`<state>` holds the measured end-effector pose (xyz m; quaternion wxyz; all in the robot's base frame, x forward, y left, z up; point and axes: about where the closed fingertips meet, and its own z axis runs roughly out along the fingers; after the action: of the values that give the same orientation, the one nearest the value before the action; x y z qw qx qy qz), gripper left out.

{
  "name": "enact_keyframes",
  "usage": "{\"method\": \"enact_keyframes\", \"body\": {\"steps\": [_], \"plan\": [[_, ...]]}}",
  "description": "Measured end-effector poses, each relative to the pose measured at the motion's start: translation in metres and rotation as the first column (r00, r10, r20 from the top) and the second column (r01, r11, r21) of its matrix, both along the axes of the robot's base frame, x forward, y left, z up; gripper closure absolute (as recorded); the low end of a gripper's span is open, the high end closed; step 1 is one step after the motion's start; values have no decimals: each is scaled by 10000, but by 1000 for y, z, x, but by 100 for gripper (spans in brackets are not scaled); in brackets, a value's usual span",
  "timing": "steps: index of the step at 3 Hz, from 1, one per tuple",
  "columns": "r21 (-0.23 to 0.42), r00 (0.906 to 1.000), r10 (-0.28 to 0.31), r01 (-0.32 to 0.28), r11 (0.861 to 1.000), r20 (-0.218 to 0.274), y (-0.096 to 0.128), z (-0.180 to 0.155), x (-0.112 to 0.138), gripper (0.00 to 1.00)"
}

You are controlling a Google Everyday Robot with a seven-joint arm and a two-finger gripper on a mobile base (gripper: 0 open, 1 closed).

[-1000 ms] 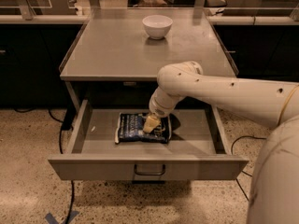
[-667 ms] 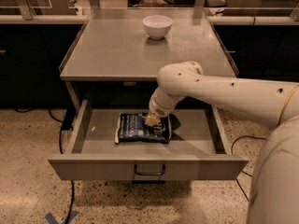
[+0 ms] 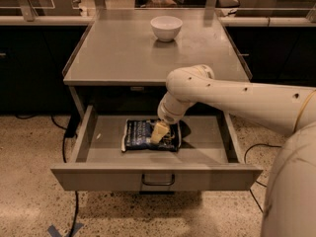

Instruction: Pick blue chip bag from top drawer and place on counter

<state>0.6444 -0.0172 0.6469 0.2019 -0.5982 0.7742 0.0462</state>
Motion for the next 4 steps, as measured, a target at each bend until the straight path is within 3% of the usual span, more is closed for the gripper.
{"method": "enact_keyframes", "body": {"steps": [1, 4], "plan": [[0, 10000, 0, 0, 10000, -1, 0, 0, 0, 3], [-4, 9996, -93, 93, 10000, -281, 4, -18, -1, 0]]}}
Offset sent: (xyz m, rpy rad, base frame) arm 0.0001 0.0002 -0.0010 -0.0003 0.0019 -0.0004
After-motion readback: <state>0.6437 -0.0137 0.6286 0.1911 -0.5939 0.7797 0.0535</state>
